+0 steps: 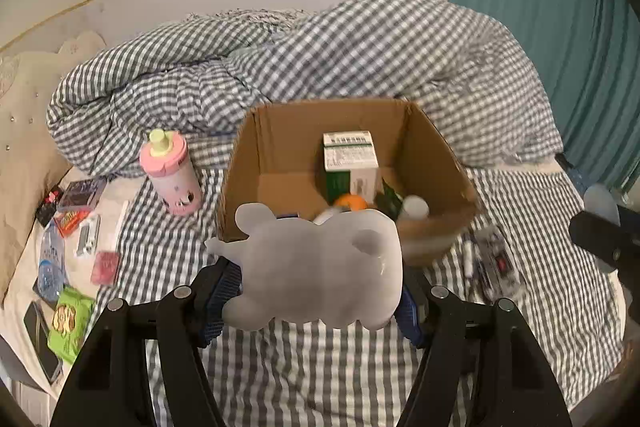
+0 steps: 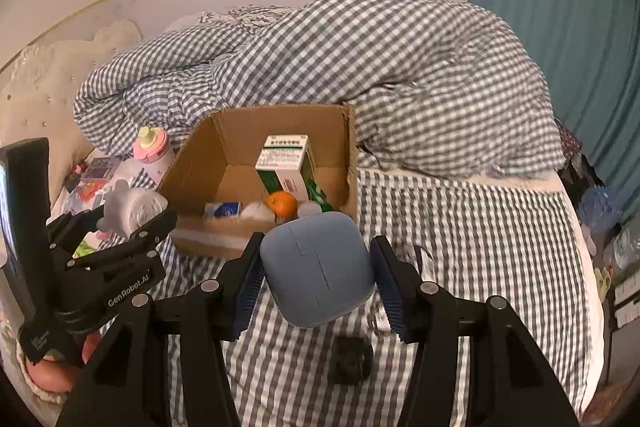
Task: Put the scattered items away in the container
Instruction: 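Carry the bear and blue case over the box and release both grippers, then move the left gripper to the black pouch while the right moves to the printed pouch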
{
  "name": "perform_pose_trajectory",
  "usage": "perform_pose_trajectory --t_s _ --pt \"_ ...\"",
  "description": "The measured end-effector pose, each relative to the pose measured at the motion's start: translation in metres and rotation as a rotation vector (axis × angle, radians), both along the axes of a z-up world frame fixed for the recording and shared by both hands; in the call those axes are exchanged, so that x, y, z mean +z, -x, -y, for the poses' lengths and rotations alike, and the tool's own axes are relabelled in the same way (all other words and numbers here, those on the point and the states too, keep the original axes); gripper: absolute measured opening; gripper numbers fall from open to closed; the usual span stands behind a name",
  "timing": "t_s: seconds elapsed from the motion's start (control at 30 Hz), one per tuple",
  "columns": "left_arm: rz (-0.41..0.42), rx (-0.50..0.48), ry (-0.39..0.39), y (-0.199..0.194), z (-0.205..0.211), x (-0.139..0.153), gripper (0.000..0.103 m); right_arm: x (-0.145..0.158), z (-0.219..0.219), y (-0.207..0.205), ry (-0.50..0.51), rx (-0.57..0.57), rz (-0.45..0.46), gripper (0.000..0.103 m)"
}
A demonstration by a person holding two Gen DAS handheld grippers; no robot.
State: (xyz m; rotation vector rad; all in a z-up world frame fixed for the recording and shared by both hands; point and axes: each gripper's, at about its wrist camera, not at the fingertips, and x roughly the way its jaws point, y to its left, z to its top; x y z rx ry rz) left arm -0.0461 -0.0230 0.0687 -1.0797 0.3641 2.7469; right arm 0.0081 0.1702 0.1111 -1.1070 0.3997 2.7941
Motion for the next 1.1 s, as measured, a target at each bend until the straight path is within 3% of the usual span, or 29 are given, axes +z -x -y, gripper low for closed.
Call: perform_pose_trajectory --t_s 0.43,0.5,0.53,0.6,0.87,1.1 --pt "0.031 0.067 0.036 0.095 -0.008 -0.021 0.069 -0.034 -0.016 0.108 0.067 0.058 0.042 0.053" --pt "0.047 0.048 0.034 0.103 -0.012 -0.027 0.076 -0.041 -0.019 0.119 0.036 0.034 0.054 0.082" --pt "0.060 0.035 0.037 0.108 -0.015 -0.031 0.093 -0.044 -0.021 0.124 0.003 0.008 0.045 0.100" --pt "0.054 0.034 0.061 0.114 -0.020 -0.038 0.102 -0.047 -0.026 0.127 -0.046 -0.048 0.041 0.100" --pt "0.081 0.039 0.078 0.122 -0.025 -0.054 0.102 -0.039 -0.045 0.113 0.015 -0.061 0.006 0.100" --pt "0.071 0.024 0.069 0.103 -0.024 -0.043 0.102 -0.023 -0.054 0.082 0.030 -0.085 -0.017 0.100"
